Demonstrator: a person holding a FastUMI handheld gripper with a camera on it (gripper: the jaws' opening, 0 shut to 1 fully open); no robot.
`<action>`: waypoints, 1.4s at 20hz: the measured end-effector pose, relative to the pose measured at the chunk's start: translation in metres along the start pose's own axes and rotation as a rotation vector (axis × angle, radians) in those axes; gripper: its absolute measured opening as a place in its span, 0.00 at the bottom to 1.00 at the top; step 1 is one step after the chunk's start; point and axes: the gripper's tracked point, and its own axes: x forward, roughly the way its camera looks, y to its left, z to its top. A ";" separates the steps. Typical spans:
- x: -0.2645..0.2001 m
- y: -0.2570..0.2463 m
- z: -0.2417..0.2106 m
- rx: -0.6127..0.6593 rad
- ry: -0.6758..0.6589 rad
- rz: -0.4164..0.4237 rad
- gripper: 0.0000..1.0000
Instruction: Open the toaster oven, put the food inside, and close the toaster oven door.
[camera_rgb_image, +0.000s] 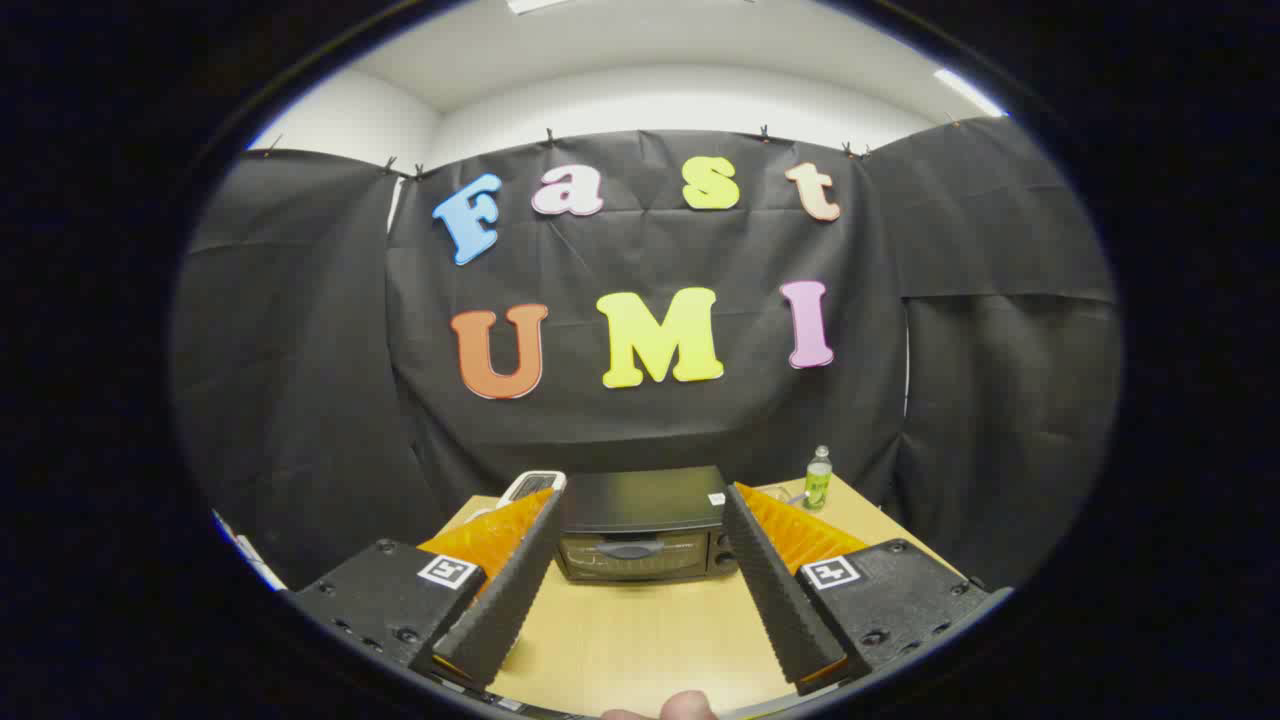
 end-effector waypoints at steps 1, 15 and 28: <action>0.002 0.000 0.003 0.007 -0.004 0.005 1.00; 0.024 0.011 -0.001 0.028 0.010 0.029 1.00; 0.027 -0.002 -0.003 0.029 0.017 0.008 1.00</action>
